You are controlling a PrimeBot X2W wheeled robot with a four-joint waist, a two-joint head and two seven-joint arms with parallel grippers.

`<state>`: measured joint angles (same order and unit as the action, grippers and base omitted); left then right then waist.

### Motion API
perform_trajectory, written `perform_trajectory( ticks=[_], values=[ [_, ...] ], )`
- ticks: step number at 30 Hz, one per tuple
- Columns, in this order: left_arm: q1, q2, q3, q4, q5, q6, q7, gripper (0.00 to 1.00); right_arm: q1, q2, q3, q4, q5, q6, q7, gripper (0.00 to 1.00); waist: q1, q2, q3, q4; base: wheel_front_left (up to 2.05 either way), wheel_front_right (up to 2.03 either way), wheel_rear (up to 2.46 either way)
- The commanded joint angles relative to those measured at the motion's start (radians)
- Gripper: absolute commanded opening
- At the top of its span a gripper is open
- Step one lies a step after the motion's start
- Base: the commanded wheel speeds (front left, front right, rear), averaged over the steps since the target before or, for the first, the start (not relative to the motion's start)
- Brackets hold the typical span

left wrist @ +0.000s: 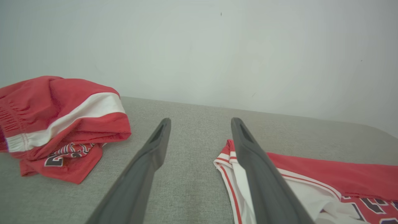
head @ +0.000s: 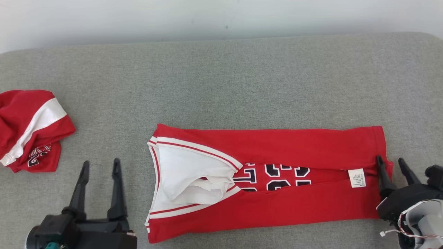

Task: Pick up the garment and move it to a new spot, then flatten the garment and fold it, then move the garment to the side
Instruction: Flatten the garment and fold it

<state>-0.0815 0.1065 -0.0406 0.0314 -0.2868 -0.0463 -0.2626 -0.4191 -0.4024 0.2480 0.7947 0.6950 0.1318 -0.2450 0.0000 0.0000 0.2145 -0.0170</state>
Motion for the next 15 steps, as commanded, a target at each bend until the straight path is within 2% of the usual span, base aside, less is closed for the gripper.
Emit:
perform_trajectory(
  ticks=[1, 8, 9, 10, 11, 15],
  values=[
    [0.015, -0.006, 0.013, 0.004, 0.014, -0.007, -0.003, 1.0, -0.014, 0.003, 0.007, 0.01, 0.006, -0.002, 0.003, 1.0, 0.0, 0.0, -0.002, 0.002, 0.0, 0.0, 0.0],
    [0.042, -0.049, 0.062, 0.039, 0.061, -0.049, -0.003, 1.0, -0.046, 0.03, 0.06, 0.121, 0.042, -0.003, 0.028, 1.0, 0.0, 0.0, -0.003, 0.009, 0.0, 0.0, 0.0],
    [0.042, -0.052, 0.063, 0.041, 0.065, -0.05, -0.003, 1.0, -0.045, 0.036, 0.069, 0.133, 0.048, -0.003, 0.035, 0.85, 0.0, 0.0, -0.003, 0.011, 0.0, 0.0, 0.0],
    [0.041, -0.053, 0.066, 0.041, 0.067, -0.053, -0.003, 1.0, -0.046, 0.044, 0.079, 0.141, 0.056, -0.003, 0.04, 0.27, 0.0, 0.0, -0.003, 0.013, 0.0, 0.0, 0.0],
    [0.04, -0.054, 0.07, 0.042, 0.068, -0.056, -0.003, 1.0, -0.047, 0.049, 0.088, 0.145, 0.063, -0.002, 0.041, 0.0, 0.0, 0.0, -0.004, 0.015, 0.0, 0.0, 0.0],
    [0.04, -0.056, 0.074, 0.043, 0.063, -0.055, -0.003, 1.0, -0.044, 0.046, 0.109, 0.158, 0.092, -0.002, 0.032, 0.0, 0.0, 0.0, -0.011, 0.015, 0.0, 0.0, 0.0]
  ],
)
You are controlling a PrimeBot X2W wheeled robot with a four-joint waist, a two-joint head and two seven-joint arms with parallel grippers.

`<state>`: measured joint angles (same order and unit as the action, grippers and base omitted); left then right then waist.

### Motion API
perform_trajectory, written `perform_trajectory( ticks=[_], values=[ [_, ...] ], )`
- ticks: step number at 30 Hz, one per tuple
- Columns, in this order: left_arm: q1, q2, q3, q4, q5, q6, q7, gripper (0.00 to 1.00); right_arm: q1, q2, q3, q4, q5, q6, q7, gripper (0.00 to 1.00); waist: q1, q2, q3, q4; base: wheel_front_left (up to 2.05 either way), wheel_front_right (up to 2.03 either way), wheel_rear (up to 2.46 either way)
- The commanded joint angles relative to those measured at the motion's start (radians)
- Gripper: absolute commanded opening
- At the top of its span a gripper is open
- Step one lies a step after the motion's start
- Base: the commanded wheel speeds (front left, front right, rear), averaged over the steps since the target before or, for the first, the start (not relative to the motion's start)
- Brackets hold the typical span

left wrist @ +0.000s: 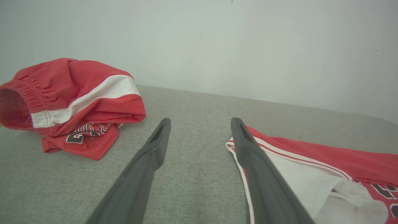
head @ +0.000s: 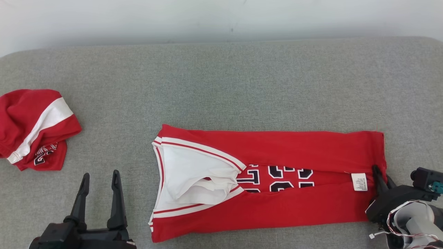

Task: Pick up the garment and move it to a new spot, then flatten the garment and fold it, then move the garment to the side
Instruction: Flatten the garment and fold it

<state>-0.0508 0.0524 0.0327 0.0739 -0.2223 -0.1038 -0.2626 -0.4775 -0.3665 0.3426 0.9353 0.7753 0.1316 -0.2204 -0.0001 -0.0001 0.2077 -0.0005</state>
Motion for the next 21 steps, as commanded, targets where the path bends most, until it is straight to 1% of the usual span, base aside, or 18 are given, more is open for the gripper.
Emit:
perform_trajectory(
  ticks=[1, 3, 8, 9, 12, 15, 18, 21],
  values=[
    [0.01, -0.002, 0.001, 0.0, -0.005, 0.006, -0.003, 1.0, 0.016, 0.005, 0.019, 0.02, 0.018, -0.002, 0.005, 0.0, 0.0001, 0.0001, -0.01, -0.004, 0.0, 0.0, 0.0],
    [0.016, -0.002, 0.002, -0.001, -0.007, 0.01, -0.003, 1.0, 0.017, -0.015, 0.019, 0.027, 0.029, -0.002, -0.001, 0.0, 0.0001, 0.0001, -0.022, -0.008, 0.0, 0.0, 0.0],
    [0.034, -0.002, -0.003, 0.003, 0.001, 0.016, -0.003, 1.0, -0.005, -0.094, -0.002, 0.05, 0.054, -0.003, -0.023, 0.0, 0.0001, 0.0001, -0.057, -0.016, 0.0, 0.0, 0.0],
    [0.034, -0.002, -0.003, 0.003, 0.001, 0.016, -0.003, 1.0, -0.005, -0.094, -0.002, 0.05, 0.054, -0.003, -0.023, 0.0, 0.0001, 0.0001, -0.057, -0.016, 0.0, 0.0, 0.0],
    [0.041, -0.002, -0.008, 0.006, -0.002, 0.019, -0.003, 1.0, -0.012, -0.146, -0.02, 0.076, 0.06, -0.003, -0.03, 0.0, 0.0001, 0.0001, -0.077, -0.017, 0.0, 0.0, 0.0],
    [0.06, -0.002, -0.011, 0.005, -0.006, 0.024, -0.003, 1.0, -0.017, -0.179, -0.028, 0.089, 0.06, -0.003, -0.035, 0.0, 0.0001, 0.0001, -0.095, -0.021, 0.0, 0.0, 0.0],
    [0.071, -0.002, -0.009, 0.0, -0.012, 0.029, -0.003, 1.0, -0.027, -0.188, -0.017, 0.078, 0.051, -0.003, -0.037, 0.0, 0.0001, 0.0001, -0.107, -0.03, 0.0, 0.0, 0.0],
    [0.085, -0.002, -0.014, 0.0, -0.021, 0.035, -0.003, 1.0, -0.028, -0.167, -0.003, 0.037, 0.064, -0.002, -0.037, 0.0, 0.0001, 0.0001, -0.114, -0.041, 0.0, 0.0, 0.0]
  ],
)
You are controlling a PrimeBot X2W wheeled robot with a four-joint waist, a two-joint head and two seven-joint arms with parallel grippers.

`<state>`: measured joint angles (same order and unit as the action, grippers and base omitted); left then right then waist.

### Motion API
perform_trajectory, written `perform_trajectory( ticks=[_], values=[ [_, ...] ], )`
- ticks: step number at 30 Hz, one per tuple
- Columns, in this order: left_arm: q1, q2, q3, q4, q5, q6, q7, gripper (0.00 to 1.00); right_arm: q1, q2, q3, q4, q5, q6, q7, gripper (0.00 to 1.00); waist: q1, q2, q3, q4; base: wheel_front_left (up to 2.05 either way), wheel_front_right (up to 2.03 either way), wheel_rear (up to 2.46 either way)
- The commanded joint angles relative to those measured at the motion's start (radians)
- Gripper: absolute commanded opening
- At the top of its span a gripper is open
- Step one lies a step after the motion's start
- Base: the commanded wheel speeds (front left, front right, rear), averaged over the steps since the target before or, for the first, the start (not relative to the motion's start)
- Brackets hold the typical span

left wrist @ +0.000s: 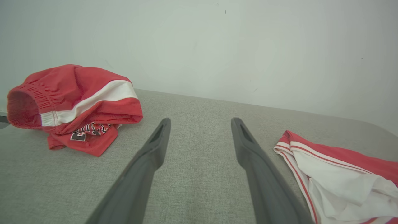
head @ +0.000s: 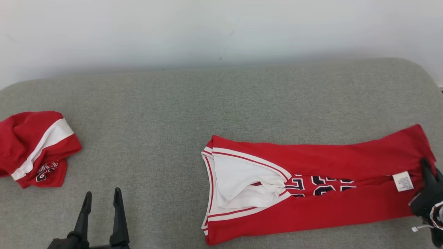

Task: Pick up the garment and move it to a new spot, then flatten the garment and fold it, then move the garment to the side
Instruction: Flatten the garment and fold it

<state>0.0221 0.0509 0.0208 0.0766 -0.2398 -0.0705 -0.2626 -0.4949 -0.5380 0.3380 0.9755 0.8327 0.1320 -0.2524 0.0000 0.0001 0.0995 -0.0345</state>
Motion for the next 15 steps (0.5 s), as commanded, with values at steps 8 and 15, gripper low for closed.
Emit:
perform_trajectory(
  ticks=[8, 15],
  values=[
    [0.021, -0.001, -0.012, 0.003, -0.02, 0.015, -0.003, 1.0, 0.024, 0.071, 0.074, -0.185, 0.022, -0.003, 0.002, 0.0, 0.0, -0.0001, -0.021, -0.021, 0.0, 0.0, 0.0],
    [0.015, -0.001, -0.036, 0.013, -0.033, 0.022, -0.003, 1.0, 0.057, 0.173, 0.134, -0.358, 0.005, -0.003, 0.022, 0.0, 0.0, -0.0001, -0.03, -0.006, 0.0, 0.0, 0.0]
  ],
)
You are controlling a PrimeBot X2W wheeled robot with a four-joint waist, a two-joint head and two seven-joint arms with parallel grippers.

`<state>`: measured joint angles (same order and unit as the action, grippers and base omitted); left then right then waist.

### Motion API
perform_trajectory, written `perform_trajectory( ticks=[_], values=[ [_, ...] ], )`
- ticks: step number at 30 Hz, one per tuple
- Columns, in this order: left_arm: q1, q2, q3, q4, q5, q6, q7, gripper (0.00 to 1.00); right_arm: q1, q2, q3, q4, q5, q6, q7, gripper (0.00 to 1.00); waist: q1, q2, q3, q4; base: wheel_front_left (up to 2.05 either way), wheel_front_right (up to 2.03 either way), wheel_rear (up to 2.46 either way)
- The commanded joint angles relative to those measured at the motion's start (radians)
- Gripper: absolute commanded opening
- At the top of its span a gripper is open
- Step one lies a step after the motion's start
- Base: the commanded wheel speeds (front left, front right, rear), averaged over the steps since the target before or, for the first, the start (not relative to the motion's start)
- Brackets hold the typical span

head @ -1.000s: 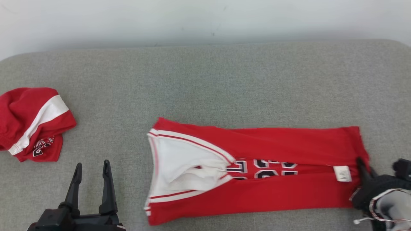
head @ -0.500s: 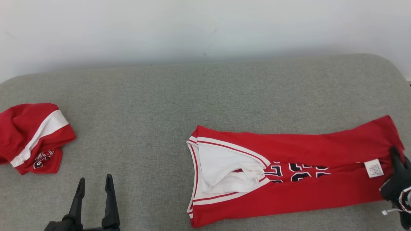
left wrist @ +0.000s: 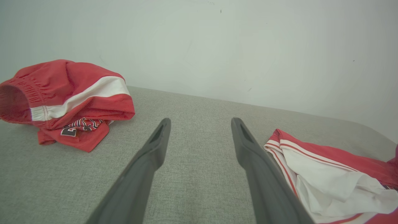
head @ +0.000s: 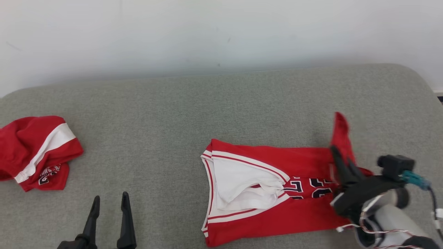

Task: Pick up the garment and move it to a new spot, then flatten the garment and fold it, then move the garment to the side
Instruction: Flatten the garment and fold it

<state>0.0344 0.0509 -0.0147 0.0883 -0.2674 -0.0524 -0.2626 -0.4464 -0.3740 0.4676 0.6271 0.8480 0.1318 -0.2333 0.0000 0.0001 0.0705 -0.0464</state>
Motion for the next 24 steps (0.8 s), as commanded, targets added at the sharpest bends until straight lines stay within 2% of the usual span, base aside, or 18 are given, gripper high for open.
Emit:
perform_trajectory(
  ticks=[1, 12, 24],
  values=[
    [0.001, 0.0, -0.006, 0.003, -0.006, 0.003, -0.003, 1.0, 0.014, 0.024, 0.009, -0.028, -0.014, -0.003, 0.005, 0.0, 0.0, -0.0001, -0.001, 0.012, 0.0, 0.0, 0.0],
    [-0.025, -0.001, -0.033, 0.012, -0.013, 0.004, -0.003, 1.0, 0.004, 0.211, 0.049, -0.126, -0.082, -0.003, 0.054, 0.0, 0.0, -0.0001, 0.033, 0.082, 0.0, 0.0, 0.0],
    [-0.056, -0.001, -0.046, 0.032, -0.022, -0.005, -0.003, 1.0, -0.006, 0.304, 0.09, -0.081, -0.126, -0.003, 0.082, 0.0, 0.0, -0.0001, 0.064, 0.131, 0.0, 0.0, 0.0]
  ],
)
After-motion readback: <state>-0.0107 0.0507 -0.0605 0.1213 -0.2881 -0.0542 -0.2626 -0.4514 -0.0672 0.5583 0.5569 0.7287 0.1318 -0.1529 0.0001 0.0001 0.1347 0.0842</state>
